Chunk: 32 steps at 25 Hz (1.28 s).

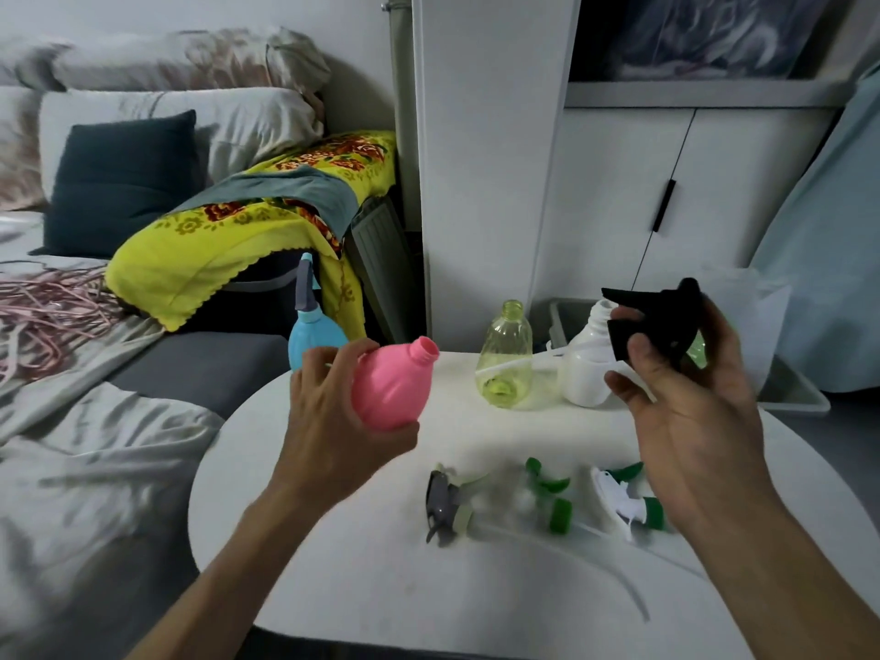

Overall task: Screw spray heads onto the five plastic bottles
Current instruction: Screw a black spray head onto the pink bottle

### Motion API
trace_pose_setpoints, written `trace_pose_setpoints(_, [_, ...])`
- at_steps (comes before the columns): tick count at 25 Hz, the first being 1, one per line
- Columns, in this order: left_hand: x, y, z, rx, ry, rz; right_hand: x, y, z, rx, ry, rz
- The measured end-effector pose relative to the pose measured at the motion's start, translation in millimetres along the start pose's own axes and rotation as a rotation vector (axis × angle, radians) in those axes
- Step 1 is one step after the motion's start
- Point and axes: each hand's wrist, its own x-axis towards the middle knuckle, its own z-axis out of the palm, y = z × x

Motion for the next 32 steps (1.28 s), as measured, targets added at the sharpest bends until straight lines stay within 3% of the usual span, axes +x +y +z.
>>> trace_pose_setpoints(6, [-33,22,-7,0.070,0.016,0.084,-9,7,11,0.000,-0.061,0.015])
trace_pose_setpoints(16, [-26,19,6,0.021,0.038,0.078,1,7,4,0.063,-0.011,0.052])
trace_pose_setpoints(21, [-28,29,9,0.002,0.016,0.189,-21,35,17,-0.135,-0.175,0.085])
trace_pose_setpoints(23, [-30,32,8,0.015,0.007,0.231,-31,40,18,-0.297,-0.260,0.034])
trace_pose_setpoints(27, [-31,26,-1,0.064,-0.013,0.230,-33,36,9,-1.098,-0.507,-0.298])
trace_pose_setpoints(30, [-32,22,-7,0.138,-0.051,0.281,-30,29,4,-1.485,-0.479,-0.649])
trace_pose_setpoints(32, [-32,22,-9,0.138,-0.076,0.302,-31,28,2,-1.592,-0.449,-0.822])
